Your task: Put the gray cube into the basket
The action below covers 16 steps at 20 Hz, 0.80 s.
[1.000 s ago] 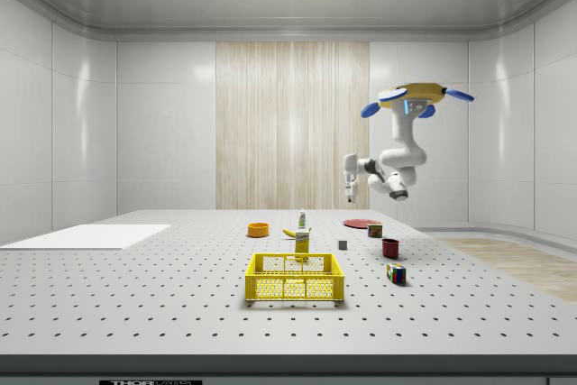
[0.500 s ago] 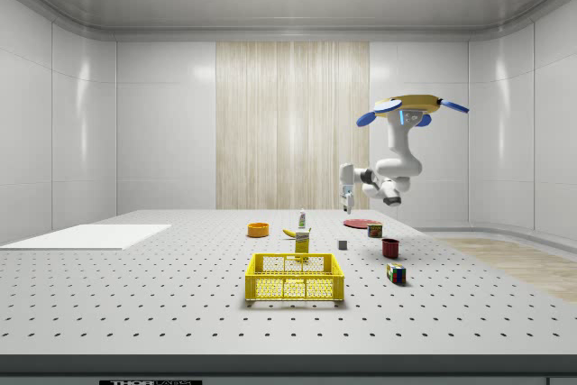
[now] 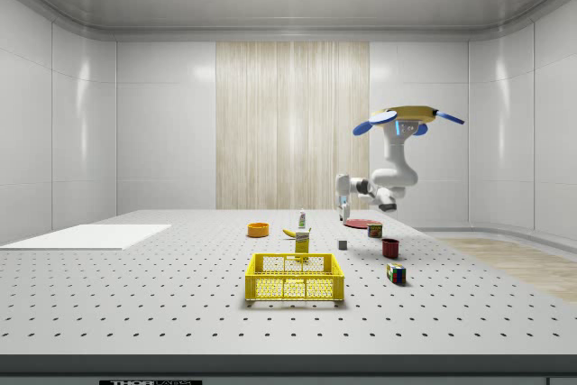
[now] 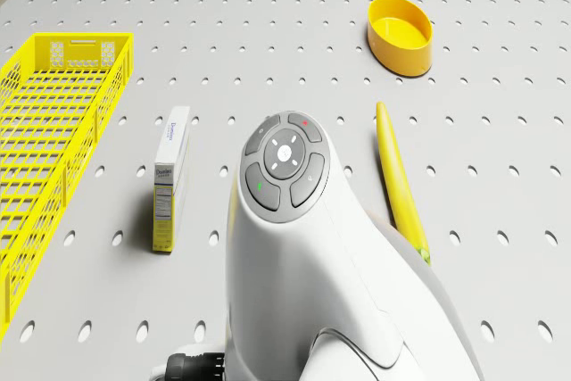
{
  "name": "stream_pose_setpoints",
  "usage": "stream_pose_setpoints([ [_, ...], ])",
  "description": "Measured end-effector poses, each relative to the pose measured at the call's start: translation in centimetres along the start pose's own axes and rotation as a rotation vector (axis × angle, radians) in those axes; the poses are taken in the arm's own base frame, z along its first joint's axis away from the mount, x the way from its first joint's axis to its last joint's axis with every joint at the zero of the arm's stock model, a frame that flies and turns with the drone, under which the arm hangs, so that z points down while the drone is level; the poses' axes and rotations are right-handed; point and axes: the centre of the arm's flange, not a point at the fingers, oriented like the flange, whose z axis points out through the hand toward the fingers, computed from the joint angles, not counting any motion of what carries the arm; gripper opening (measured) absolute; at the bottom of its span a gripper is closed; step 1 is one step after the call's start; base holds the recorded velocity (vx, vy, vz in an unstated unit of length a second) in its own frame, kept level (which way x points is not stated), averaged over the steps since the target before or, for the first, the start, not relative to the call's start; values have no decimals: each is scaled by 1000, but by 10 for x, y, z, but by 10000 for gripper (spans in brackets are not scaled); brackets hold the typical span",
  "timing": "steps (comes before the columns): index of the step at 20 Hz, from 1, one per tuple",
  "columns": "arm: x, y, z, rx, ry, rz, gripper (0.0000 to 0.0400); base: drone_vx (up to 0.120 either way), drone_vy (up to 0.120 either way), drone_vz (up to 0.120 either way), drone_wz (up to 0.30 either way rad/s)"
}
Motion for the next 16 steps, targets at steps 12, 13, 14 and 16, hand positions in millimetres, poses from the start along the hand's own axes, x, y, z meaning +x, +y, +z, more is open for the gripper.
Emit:
stream_pose_setpoints([
  [12,0,0,0,-1,1,0,400,0,3,-120,0],
  [13,0,0,0,-1,1,0,400,0,0,-40,0],
  [14,0,0,2,-1,1,0,400,0,0,0,0],
  [16,0,0,7,-1,1,0,400,0,0,0,0],
])
